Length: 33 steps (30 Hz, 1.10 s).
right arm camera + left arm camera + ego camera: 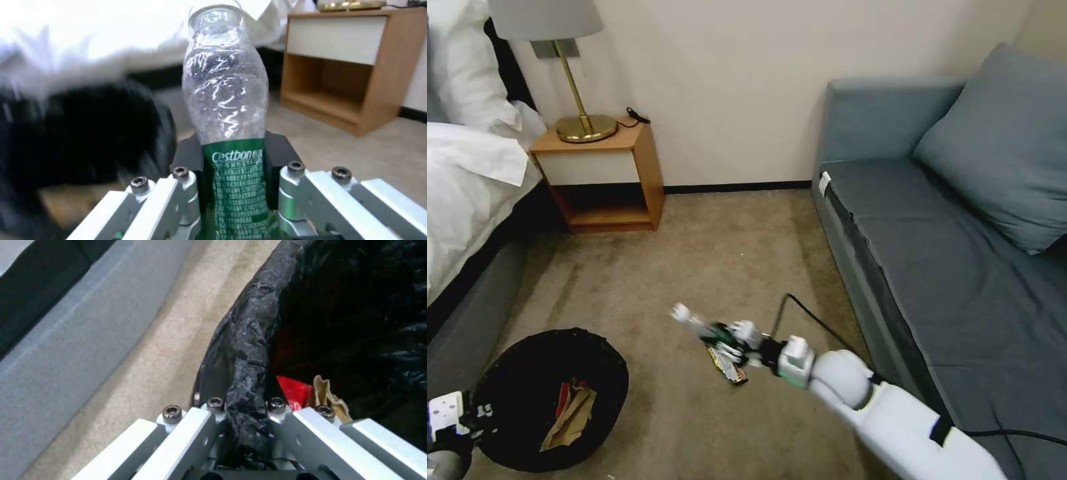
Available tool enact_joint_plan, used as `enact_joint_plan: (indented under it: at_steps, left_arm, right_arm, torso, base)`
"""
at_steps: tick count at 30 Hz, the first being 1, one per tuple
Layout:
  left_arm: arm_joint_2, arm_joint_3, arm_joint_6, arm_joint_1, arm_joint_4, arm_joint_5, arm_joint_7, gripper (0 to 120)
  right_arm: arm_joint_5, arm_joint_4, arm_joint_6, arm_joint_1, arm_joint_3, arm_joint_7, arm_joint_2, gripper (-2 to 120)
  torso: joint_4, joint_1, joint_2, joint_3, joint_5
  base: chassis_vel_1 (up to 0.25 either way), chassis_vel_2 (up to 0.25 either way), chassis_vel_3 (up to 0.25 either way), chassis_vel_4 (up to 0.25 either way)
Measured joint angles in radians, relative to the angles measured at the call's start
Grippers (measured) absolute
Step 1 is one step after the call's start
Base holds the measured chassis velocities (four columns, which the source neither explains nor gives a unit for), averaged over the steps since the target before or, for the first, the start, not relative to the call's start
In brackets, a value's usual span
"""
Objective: Pick up the trash bin, then pick up the garbage on the floor and place it into the trash bin.
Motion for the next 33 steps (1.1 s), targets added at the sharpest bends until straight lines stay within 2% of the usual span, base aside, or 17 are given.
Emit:
enact_joint_plan:
  at_steps: [1, 3, 5, 6, 10, 11, 14, 18, 24, 29, 32, 33]
  left_arm:
    - [0.0, 0.0, 0.0, 0.0, 0.0, 0.0, 0.0, 3]
    - [-0.002, 0.0, 0.001, 0.004, -0.006, 0.0, 0.0, 3]
    - [-0.005, 0.0, 0.001, 0.007, -0.011, 0.0, 0.0, 3]
    - [-0.005, 0.0, 0.001, 0.007, -0.011, 0.0, 0.0, 3]
    - [-0.015, 0.005, 0.004, 0.01, -0.018, 0.002, 0.0, 3]
    - [-0.015, 0.005, 0.004, 0.01, -0.018, 0.002, 0.0, 3]
    - [-0.02, 0.006, 0.005, 0.01, -0.027, 0.004, 0.0, 3]
    - [-0.024, 0.004, 0.005, 0.013, -0.034, 0.004, 0.0, 3]
    - [-0.027, 0.004, 0.005, 0.015, -0.036, 0.004, 0.0, 3]
    - [-0.027, 0.004, 0.006, 0.014, -0.036, 0.004, 0.0, 3]
    - [-0.026, 0.004, 0.005, 0.014, -0.036, 0.004, 0.0, 3]
    - [-0.026, 0.004, 0.005, 0.014, -0.036, 0.004, 0.0, 3]
  right_arm:
    - [0.0, 0.0, 0.0, 0.0, 0.0, 0.0, 0.0, 23]
    - [0.087, 0.01, -0.018, 0.046, -0.081, 0.081, 0.06, 23]
    - [0.117, -0.005, -0.019, 0.083, -0.135, 0.111, 0.104, 23]
    - [0.117, -0.005, -0.019, 0.083, -0.135, 0.111, 0.104, 23]
    - [0.128, -0.09, -0.009, 0.152, -0.228, 0.14, 0.227, 23]
    - [0.128, -0.09, -0.009, 0.152, -0.228, 0.14, 0.227, 23]
    - [0.128, -0.142, -0.005, 0.185, -0.277, 0.163, 0.305, 23]
    - [0.126, -0.195, -0.002, 0.204, -0.314, 0.181, 0.361, 23]
    - [0.113, -0.212, 0.002, 0.2, -0.339, 0.193, 0.38, 23]
    - [0.101, -0.21, 0.002, 0.188, -0.347, 0.196, 0.376, 36]
    - [0.092, -0.204, 0.0, 0.183, -0.351, 0.196, 0.371, 51]
    - [0.092, -0.204, 0.0, 0.183, -0.351, 0.196, 0.371, 51]
  torso:
    - [0.0, 0.0, 0.0, 0.0, 0.0]
    - [0.0001, 0.0, 0.0, 0.0, 0.0]
    - [0.0, 0.0, 0.0, 0.0, -0.0002]
    - [0.0, 0.0, 0.0, 0.0, -0.0002]
    - [0.0, 0.0, 0.0, 0.0, 0.0]
    - [0.0, 0.0, 0.0, 0.0, 0.0]
    - [0.0001, 0.0, 0.0, 0.0, 0.0]
    - [0.0, 0.0, 0.0, 0.0, -0.0001]
    - [0.0, 0.0, 0.0, 0.0, 0.0]
    - [-0.0001, 0.0, 0.0, 0.0, 0.0]
    - [-0.0002, 0.0, 0.0, 0.0, 0.0]
    - [-0.0002, 0.0, 0.0, 0.0, 0.0]
  base:
    - [0.0, 0.0, 0.0, 0.0]
    - [0.0, 0.0, 0.0, 0.0]
    - [0.0, 0.0, 0.0, 0.0]
    - [0.0, 0.0, 0.0, 0.0]
    - [0.0, 0.0, 0.0, 0.0]
    - [0.0, 0.0, 0.0, 0.0]
    - [0.0, 0.0, 0.0, 0.0]
    - [0.0, 0.0, 0.0, 0.0]
    - [0.0, 0.0, 0.0, 0.0]
    - [0.0, 0.0, 0.0, 0.0]
    - [0.0, 0.0, 0.0, 0.0]
    - [0.0, 0.0, 0.0, 0.0]
